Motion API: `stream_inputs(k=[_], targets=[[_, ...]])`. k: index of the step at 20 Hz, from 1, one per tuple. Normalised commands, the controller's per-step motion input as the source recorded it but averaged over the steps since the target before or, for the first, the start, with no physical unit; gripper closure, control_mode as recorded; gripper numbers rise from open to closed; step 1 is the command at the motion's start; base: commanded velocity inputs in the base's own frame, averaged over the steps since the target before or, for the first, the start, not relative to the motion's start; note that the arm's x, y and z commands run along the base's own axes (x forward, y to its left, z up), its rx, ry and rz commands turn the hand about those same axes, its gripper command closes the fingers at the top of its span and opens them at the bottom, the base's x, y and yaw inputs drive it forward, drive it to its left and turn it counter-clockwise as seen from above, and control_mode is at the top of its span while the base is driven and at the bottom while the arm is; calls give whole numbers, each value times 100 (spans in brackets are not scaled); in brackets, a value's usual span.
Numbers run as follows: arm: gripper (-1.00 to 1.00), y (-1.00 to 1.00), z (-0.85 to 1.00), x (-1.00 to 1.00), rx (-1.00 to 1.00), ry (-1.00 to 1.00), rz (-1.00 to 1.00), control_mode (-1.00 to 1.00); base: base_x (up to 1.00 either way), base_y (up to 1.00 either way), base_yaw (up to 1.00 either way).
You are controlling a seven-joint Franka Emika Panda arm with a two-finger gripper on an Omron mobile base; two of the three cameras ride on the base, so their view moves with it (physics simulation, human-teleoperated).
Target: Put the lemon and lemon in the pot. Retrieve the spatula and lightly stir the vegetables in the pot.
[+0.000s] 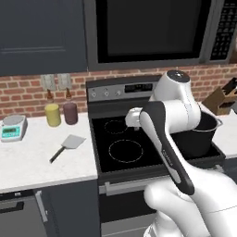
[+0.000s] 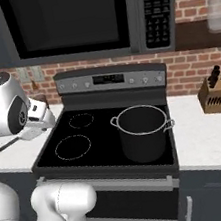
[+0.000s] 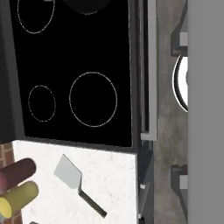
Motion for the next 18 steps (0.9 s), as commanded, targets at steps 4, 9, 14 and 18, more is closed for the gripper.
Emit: stream_inputs(k=[4,9,14,18], targets=[[-100,0,0,0,0,0,0,100,0,100,0],[-100,0,0,0,0,0,0,100,16,100,-1],[-100,0,0,0,0,0,0,100,33,97,-3],[-100,-1,-12,5,0,4,0,-100,22,8,0]])
